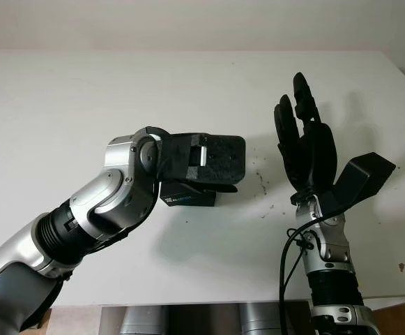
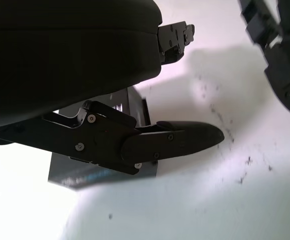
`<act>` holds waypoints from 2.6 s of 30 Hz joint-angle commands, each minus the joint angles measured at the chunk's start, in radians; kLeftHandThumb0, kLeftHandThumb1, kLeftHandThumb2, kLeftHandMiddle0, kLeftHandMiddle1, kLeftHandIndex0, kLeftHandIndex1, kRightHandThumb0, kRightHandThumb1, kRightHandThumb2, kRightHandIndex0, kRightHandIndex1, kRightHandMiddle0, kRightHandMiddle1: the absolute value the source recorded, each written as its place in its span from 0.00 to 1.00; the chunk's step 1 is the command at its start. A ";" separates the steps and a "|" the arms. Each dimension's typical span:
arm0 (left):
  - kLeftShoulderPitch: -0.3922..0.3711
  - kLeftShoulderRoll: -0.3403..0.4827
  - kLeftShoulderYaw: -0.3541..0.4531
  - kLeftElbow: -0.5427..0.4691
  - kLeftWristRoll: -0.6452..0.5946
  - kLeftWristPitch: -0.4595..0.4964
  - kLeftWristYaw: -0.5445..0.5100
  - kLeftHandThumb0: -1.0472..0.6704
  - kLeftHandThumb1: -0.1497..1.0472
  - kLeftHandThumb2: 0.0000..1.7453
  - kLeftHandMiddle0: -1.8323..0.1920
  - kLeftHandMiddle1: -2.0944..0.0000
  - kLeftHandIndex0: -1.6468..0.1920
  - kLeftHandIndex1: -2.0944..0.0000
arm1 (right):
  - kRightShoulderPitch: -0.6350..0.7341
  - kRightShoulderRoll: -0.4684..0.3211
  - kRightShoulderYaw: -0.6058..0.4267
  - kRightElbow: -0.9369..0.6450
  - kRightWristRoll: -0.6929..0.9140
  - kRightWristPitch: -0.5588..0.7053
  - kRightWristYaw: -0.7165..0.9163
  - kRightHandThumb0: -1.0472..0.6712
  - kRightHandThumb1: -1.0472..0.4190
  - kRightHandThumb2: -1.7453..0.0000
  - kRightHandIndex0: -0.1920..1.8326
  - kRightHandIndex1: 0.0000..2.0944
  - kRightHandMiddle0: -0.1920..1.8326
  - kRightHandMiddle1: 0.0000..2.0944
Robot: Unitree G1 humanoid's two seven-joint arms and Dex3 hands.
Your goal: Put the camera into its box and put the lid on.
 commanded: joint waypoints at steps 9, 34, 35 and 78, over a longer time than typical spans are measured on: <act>0.173 -0.076 0.316 0.030 -0.072 -0.273 0.319 0.20 1.00 0.30 0.96 0.98 0.97 0.99 | -0.001 -0.012 -0.007 -0.014 0.006 0.014 0.003 0.21 0.00 0.87 0.10 0.03 0.11 0.02; 0.386 0.213 0.575 0.261 -0.285 -0.703 0.082 0.10 0.89 0.02 0.94 0.98 0.97 0.98 | 0.006 -0.050 -0.010 -0.025 0.005 0.039 0.038 0.19 0.00 0.87 0.09 0.03 0.11 0.02; 0.390 0.223 0.571 0.271 -0.272 -0.717 0.079 0.12 0.88 0.02 0.94 0.98 0.96 0.98 | 0.004 -0.052 -0.011 -0.024 0.006 0.038 0.040 0.20 0.00 0.87 0.09 0.03 0.11 0.02; 0.435 0.034 0.421 0.240 -0.047 -0.620 0.205 0.19 0.85 0.02 0.89 0.95 0.93 0.96 | -0.020 -0.075 -0.033 -0.026 0.019 0.030 0.062 0.23 0.00 0.85 0.09 0.03 0.11 0.03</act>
